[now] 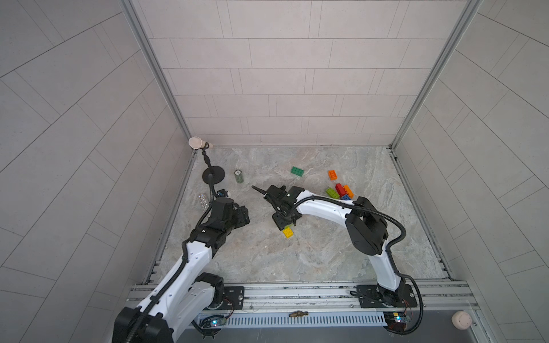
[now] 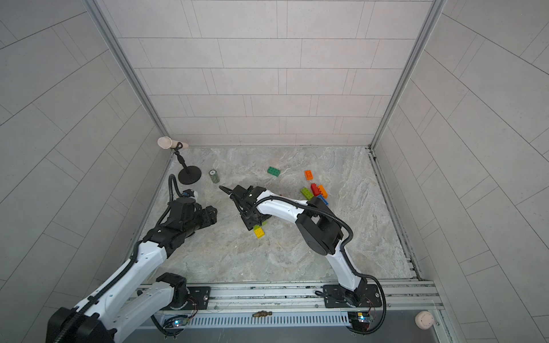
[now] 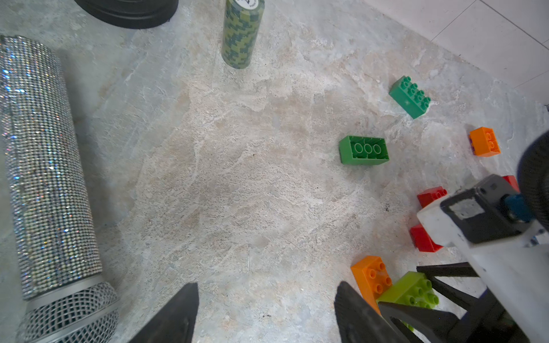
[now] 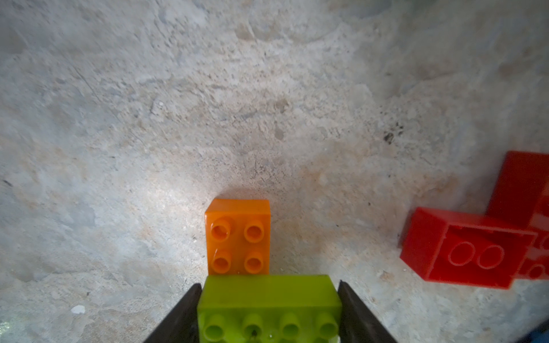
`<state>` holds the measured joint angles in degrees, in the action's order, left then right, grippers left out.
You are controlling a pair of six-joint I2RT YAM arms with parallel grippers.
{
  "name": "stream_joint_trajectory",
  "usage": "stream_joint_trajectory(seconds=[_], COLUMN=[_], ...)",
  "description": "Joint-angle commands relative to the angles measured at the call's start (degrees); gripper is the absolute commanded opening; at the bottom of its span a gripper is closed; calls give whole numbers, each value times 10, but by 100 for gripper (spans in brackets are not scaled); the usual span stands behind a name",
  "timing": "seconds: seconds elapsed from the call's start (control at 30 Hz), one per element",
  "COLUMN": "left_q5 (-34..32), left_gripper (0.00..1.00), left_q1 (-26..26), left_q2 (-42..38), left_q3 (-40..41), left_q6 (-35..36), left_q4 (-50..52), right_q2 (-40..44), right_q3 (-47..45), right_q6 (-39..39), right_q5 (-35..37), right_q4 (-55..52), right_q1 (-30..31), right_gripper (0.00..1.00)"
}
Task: Assemble a rectangle with lego
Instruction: Assemble the lego brick with the lego brick.
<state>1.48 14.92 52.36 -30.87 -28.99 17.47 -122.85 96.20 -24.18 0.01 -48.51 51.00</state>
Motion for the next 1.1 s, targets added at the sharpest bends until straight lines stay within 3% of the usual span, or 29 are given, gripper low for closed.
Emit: stream_joint_trajectory(seconds=[0.0,0.23,0.67,0.83,1.07], left_q5=[0,0,-12,2,5], left_gripper=[77,77,77,77,78], left_q1=[6,8,8,8,9], left_q2=[22,65,64,56,50], left_q3=[-31,-42,-23,-41,-45], left_q6=[2,19,33,34,27], left_q4=[-19,-23,-36,-16,-25], right_q2=[-97,-131,-180,-110,-5], right_q3=[-64,-62,-53,-77,-84], right_q6=[9,10,14,2,-77], right_q5=[57,38,39,18,-25], right_q4=[-58,-56,-64,-78,-76], right_q1=[-6,-6,-9,0,24], right_gripper=[0,0,0,0,1])
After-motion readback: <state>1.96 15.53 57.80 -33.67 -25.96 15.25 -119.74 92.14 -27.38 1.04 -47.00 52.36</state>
